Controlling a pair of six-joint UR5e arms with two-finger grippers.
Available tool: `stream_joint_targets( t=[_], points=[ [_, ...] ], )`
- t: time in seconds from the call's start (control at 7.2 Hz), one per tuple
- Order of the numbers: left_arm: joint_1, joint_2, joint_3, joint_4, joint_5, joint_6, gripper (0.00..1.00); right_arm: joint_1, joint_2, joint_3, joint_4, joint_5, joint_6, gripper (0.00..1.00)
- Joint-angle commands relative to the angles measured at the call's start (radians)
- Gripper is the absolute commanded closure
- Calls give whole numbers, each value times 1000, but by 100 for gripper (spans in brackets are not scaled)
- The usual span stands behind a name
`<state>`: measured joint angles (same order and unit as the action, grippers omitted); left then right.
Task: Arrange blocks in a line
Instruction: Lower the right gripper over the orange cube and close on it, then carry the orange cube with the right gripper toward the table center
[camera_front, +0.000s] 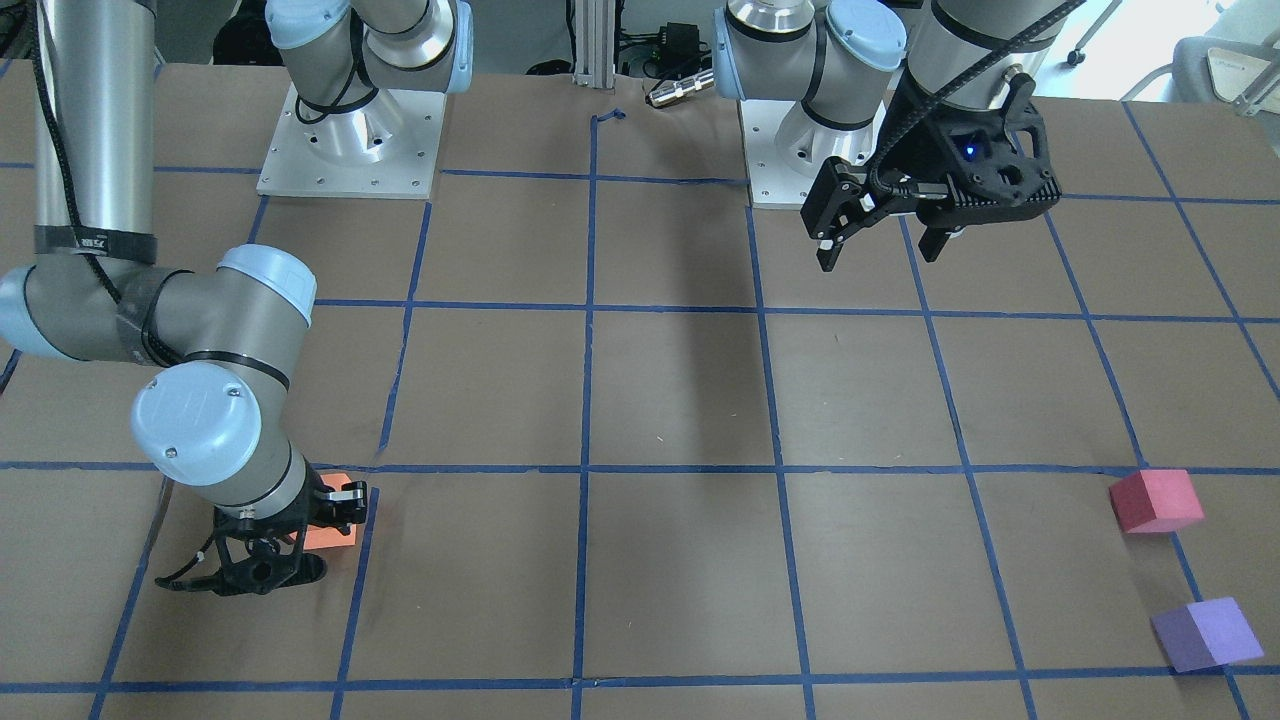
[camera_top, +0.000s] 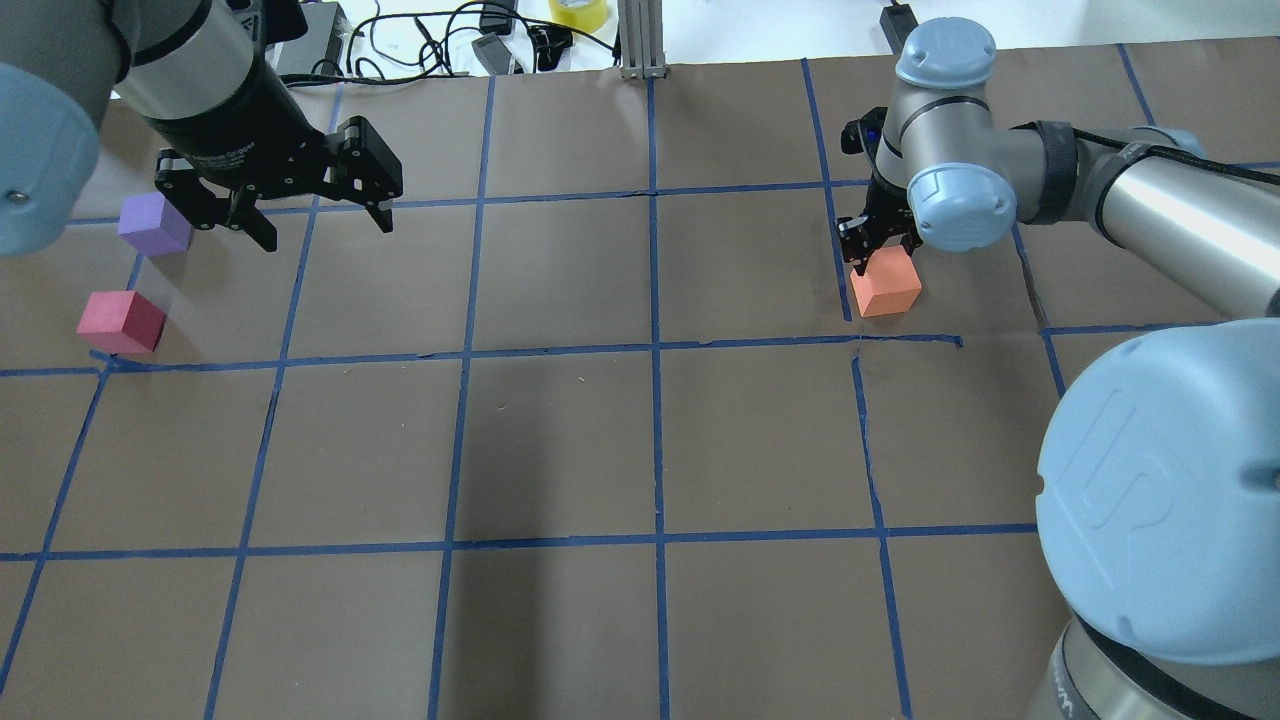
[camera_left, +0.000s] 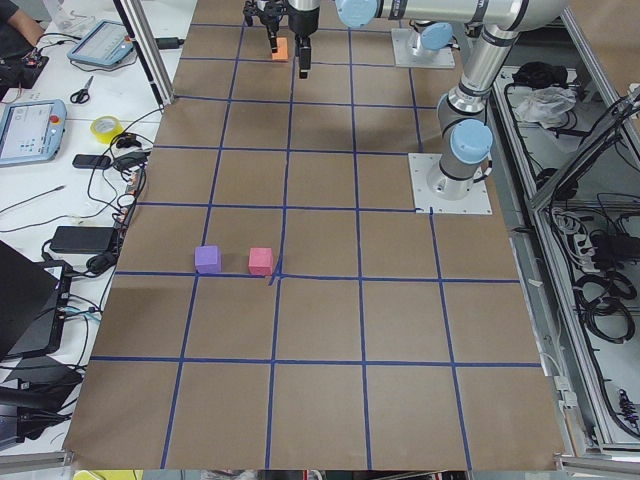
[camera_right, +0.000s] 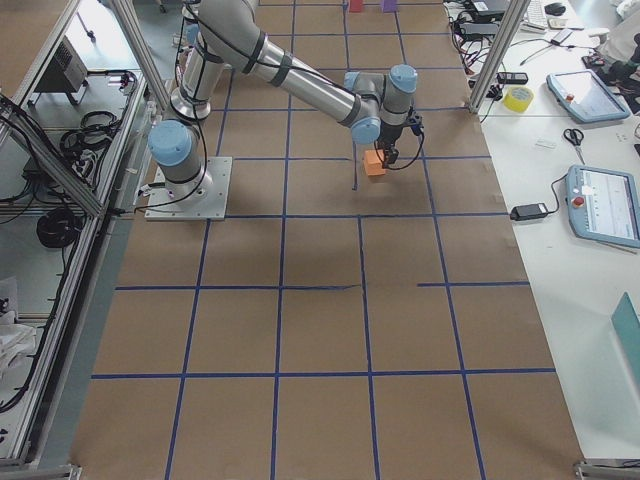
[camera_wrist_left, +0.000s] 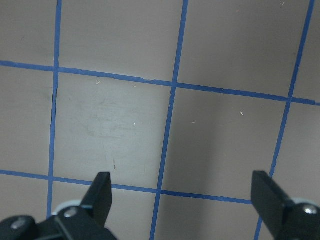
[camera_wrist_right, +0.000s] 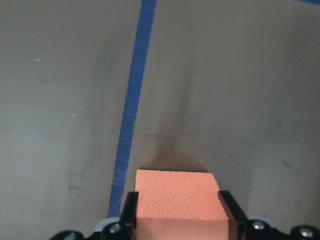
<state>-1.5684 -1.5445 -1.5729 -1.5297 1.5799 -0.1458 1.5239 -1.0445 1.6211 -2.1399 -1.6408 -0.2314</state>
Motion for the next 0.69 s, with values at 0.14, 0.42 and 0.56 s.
stream_joint_targets(
  t=[0.14, 0.42, 0.56],
  points=[
    [1, -3, -3, 0, 0, 0, 0, 68, -48, -48, 23, 23, 151, 80],
    [1, 3, -3, -9, 2, 2, 0, 157, -20, -139, 76, 73, 354, 81],
    [2, 4, -3, -10, 2, 0, 0, 223, 19, -189, 72, 91, 444, 82]
  ],
)
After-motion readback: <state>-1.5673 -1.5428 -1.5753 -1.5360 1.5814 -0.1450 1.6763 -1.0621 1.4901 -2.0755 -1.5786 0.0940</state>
